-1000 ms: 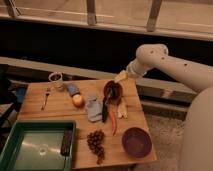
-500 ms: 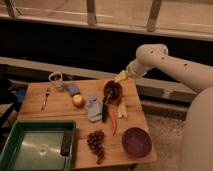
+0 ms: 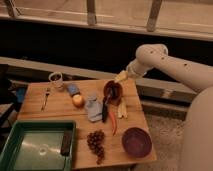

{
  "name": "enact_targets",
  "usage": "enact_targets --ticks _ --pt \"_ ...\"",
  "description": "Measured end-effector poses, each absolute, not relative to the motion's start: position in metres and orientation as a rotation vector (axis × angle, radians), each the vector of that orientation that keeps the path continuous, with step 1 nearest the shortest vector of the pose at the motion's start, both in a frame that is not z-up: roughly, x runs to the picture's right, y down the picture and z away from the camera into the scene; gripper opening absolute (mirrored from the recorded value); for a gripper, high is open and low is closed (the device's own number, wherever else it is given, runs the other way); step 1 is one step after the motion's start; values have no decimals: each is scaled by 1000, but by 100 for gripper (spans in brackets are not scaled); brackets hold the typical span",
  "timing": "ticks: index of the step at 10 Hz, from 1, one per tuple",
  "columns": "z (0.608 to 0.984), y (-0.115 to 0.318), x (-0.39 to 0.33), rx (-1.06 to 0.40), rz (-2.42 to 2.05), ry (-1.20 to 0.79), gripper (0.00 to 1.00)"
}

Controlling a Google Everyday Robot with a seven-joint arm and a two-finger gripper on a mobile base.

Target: Wipe purple bowl with sponge

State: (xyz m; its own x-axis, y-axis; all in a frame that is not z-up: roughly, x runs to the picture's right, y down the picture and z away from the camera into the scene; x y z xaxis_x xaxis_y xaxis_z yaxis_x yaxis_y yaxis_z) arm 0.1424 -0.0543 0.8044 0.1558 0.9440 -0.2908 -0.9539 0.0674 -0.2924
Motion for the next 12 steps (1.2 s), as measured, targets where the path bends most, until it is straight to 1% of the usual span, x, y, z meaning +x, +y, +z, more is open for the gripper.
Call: enact_targets --ticks 3,9,10,12 --pt "806 -62 110 -448 1333 27 80" --pt "824 -79 -41 -524 1136 -65 80" --pt "823 -79 -54 -538 1133 -79 80" --pt "824 -80 -46 -526 1134 -72 80"
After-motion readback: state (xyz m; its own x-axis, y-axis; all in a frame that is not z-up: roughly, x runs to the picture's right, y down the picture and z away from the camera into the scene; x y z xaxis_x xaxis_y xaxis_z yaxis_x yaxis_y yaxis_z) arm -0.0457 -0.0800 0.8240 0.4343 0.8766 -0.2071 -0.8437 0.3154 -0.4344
